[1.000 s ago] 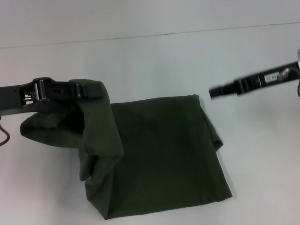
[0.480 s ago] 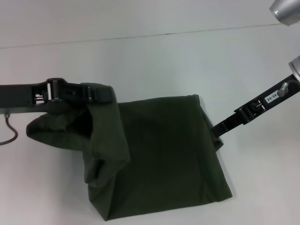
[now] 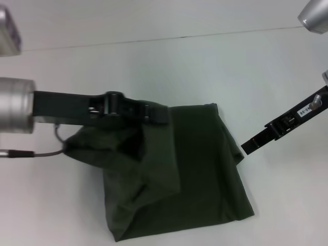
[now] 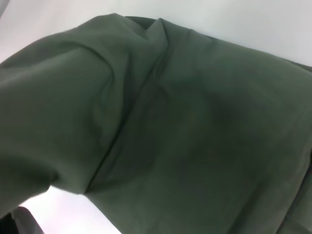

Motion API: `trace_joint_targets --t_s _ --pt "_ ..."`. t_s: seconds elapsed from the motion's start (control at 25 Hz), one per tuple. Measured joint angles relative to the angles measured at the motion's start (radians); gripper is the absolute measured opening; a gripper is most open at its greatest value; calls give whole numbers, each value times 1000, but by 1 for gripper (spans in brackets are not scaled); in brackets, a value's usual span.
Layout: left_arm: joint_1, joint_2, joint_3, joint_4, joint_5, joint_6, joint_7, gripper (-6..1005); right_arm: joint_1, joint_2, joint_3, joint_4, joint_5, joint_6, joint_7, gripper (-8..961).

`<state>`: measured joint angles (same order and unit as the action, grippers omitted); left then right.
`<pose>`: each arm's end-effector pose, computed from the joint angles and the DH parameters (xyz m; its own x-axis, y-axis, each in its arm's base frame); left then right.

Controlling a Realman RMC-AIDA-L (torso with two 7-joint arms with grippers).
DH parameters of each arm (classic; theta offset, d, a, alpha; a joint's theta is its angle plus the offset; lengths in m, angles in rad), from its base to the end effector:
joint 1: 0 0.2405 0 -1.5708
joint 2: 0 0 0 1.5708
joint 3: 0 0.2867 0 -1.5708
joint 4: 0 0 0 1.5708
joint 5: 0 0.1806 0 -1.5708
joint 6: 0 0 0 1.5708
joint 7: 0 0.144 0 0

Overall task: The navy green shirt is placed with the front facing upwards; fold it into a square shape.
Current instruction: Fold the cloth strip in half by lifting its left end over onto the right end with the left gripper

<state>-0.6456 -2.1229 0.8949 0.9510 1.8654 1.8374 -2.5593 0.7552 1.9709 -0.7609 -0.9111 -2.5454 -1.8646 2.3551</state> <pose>-0.1610 0.3159 -0.0095 0.3897 0.8993 0.1984 0.7601 -0.4357 0.4821 0.2456 0.3459 0.0380 0.5080 -0.8570 0.0865 -0.8530 -0.5145 -0.0877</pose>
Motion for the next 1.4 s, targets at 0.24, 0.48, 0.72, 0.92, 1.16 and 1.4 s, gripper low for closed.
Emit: trace_joint_targets --t_s 0.24,0.48,0.72,0.92,1.16,1.4 --pt "-49 -31 33 -41 0 -30 12 31 3 -4 0 0 -12 1 3 226" --pt "-91 -41 79 -120 -12 -93 28 31 17 -4 0 -1 -56 3 4 226" --pt "-136 -45 123 -196 -40 -167 54 32 15 -2 -2 -1 -59 17 4 226" --pt "-198 -47 129 -307 -42 -213 95 31 12 -2 -11 11 -70 30 4 226" --pt "-225 -49 142 -373 -42 -255 126 31 17 -2 -15 32 -72 39 4 226" --pt "-259 -50 159 -446 -60 -291 161 32 20 -3 -18 40 -72 49 6 227"
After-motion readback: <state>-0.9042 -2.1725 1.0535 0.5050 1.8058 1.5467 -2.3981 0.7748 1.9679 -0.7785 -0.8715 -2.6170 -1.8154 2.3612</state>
